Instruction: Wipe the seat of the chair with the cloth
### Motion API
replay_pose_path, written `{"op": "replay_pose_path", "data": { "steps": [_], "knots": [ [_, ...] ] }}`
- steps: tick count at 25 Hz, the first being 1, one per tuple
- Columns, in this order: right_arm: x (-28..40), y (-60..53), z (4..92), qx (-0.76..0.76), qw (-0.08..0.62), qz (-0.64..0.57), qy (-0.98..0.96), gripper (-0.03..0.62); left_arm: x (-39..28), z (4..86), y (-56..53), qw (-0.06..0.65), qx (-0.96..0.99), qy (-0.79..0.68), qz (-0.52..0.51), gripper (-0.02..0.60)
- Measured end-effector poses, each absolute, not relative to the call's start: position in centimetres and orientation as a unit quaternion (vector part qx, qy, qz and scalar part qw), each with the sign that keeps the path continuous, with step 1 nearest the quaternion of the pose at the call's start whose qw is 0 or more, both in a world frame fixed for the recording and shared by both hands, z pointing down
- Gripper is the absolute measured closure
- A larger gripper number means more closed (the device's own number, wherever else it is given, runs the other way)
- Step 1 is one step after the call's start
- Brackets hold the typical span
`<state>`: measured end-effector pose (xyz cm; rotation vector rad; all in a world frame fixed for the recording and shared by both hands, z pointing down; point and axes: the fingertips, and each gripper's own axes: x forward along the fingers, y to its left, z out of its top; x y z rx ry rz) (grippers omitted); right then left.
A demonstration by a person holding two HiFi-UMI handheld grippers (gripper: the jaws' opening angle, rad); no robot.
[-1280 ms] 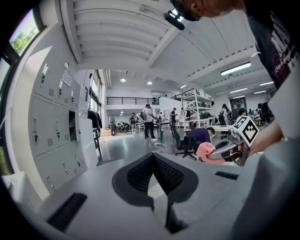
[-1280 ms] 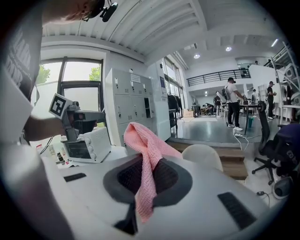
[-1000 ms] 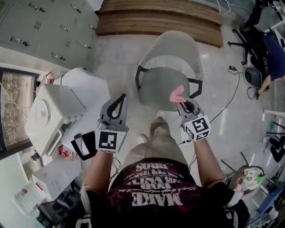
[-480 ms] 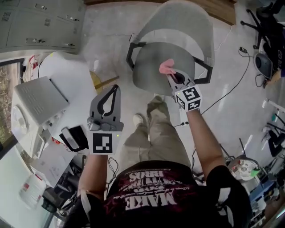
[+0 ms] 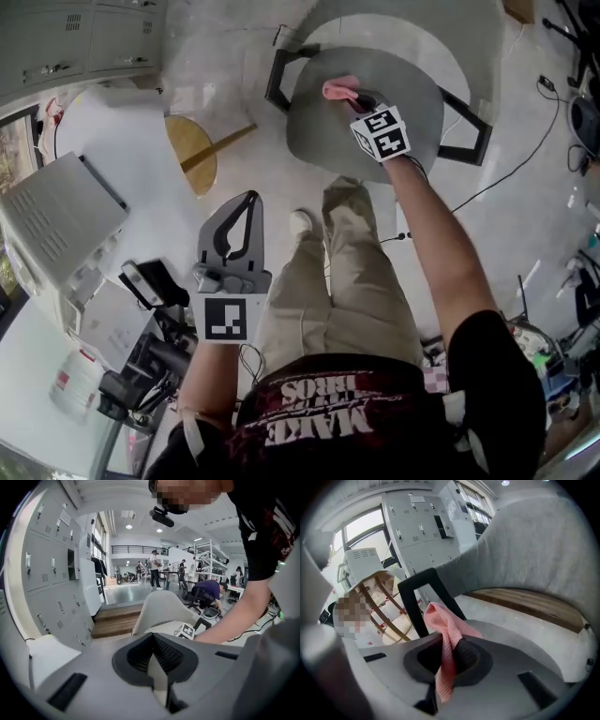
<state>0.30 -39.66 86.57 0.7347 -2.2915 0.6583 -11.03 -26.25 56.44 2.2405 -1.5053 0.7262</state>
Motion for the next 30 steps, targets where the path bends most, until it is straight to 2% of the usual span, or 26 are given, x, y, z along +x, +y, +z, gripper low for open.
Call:
{"op": "replay_pose_path", "data": {
  "steps": [5, 10, 14, 20, 24, 27, 30],
  "knots": [
    [-2.3, -40.1, 93.4, 0.270, 0.367, 0.277, -0.846, 0.563, -10.2, 59.3, -24.3, 0.199, 0.796, -0.507, 0.264, 0.578],
    [-2.0, -40.9, 95.3, 0.258, 0.364, 0.345, -0.826, 0.563, -7.4, 59.6, -24.9, 0.190, 0.827, -0.472, 0.240, 0.578],
    [2.8, -41.6, 95.5, 0.282, 0.385, 0.341, -0.810, 0.563, -6.3, 59.5, -24.8, 0.186, 0.840, -0.454, 0.234, 0.578],
    [15.0, -41.6, 96.0, 0.365, 0.382, 0.387, -0.755, 0.563, -6.3, 58.5, -24.8, 0.178, 0.840, -0.462, 0.223, 0.578],
    [21.1, -41.0, 95.9, 0.412, 0.417, 0.376, -0.718, 0.563, -7.1, 58.0, -24.4, 0.178, 0.836, -0.472, 0.217, 0.578],
    [22.2, -41.1, 95.5, 0.431, 0.441, 0.363, -0.699, 0.563, -7.4, 57.5, -24.0, 0.175, 0.834, -0.476, 0.215, 0.578],
    [18.9, -40.4, 94.2, 0.411, 0.435, 0.344, -0.724, 0.563, -7.8, 57.0, -23.5, 0.170, 0.833, -0.476, 0.223, 0.578]
  ]
}}
